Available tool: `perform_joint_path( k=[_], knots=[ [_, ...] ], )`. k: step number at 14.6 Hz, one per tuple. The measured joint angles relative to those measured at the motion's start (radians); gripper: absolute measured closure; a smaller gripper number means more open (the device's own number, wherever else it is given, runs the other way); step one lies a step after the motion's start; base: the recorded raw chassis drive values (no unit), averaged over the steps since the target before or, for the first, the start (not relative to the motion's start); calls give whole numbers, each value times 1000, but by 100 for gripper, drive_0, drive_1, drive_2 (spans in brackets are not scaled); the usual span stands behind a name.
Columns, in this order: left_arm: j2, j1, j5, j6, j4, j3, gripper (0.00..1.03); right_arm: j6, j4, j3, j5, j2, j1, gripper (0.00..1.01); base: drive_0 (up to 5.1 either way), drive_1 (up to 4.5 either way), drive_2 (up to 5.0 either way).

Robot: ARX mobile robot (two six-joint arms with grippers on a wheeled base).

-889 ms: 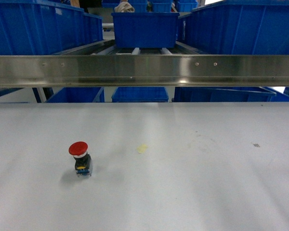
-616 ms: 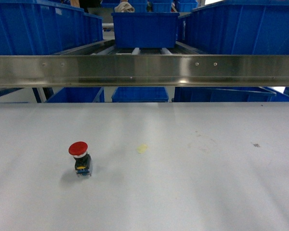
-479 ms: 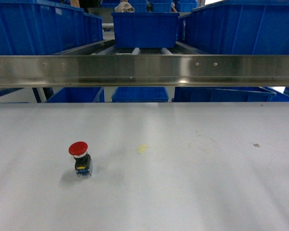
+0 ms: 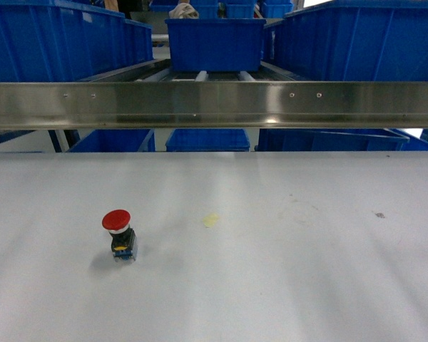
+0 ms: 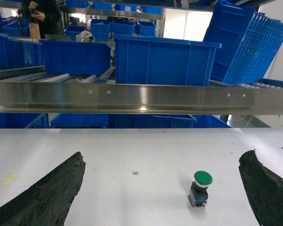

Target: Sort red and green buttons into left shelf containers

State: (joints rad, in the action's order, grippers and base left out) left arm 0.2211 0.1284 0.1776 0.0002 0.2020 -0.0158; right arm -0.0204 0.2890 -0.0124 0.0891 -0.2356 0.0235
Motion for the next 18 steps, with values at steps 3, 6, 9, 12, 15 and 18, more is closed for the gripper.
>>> perform_joint_path(
  k=[3, 6, 9, 12, 15, 18],
  knots=[
    [430, 8, 87, 0, 353, -34, 5, -53, 415, -3, 10, -435, -74, 3, 0, 0, 0],
    [785, -81, 71, 0, 575, -103, 5, -56, 697, -75, -11, -811, -128, 3, 0, 0, 0],
    [1013, -164, 66, 0, 615, -230, 5, -59, 778, -204, -24, -1125, -136, 3, 0, 0, 0],
    [1047, -180, 59, 7, 607, -253, 5, -32, 698, -249, -34, -1194, -136, 3, 0, 0, 0],
    [1047, -180, 59, 7, 607, -253, 5, -37, 822, -324, 3, -1409, -158, 3, 0, 0, 0],
    [1047, -180, 59, 7, 606, -253, 5, -36, 833, -402, 27, -1495, -174, 3, 0, 0, 0]
  ],
)
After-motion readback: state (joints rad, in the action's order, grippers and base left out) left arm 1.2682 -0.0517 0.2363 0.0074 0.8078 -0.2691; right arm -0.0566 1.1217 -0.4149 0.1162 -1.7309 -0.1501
